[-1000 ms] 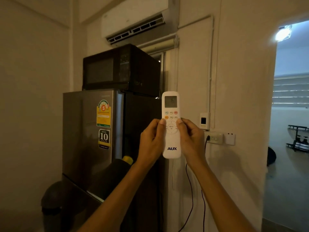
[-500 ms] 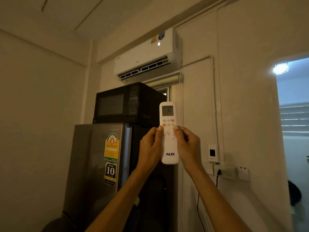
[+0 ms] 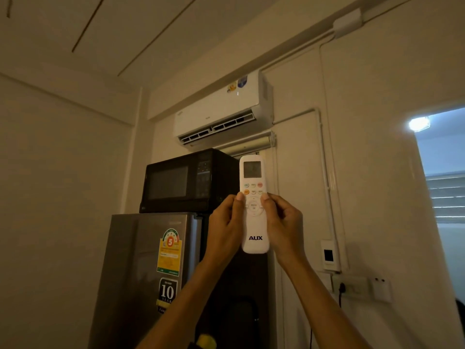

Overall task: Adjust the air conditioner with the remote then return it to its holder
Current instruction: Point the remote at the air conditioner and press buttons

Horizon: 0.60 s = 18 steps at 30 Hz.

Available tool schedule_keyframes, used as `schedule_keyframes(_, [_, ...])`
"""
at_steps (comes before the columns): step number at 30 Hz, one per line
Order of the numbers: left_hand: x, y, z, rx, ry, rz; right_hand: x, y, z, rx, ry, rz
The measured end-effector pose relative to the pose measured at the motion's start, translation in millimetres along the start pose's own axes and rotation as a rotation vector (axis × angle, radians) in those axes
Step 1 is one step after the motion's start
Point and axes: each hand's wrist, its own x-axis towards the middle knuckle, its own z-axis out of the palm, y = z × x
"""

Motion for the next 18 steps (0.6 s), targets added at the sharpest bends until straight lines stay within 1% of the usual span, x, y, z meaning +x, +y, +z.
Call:
schedule_keyframes(6, [3,-1,-2,-0.009,-0.001,0.007,1,-1,2,0.000,0.010,-0.021])
schedule_keyframes(18, [-4,-5,-4,-0.027,0.016,-0.043,-2,10,7,0.008,-0.011,0.044])
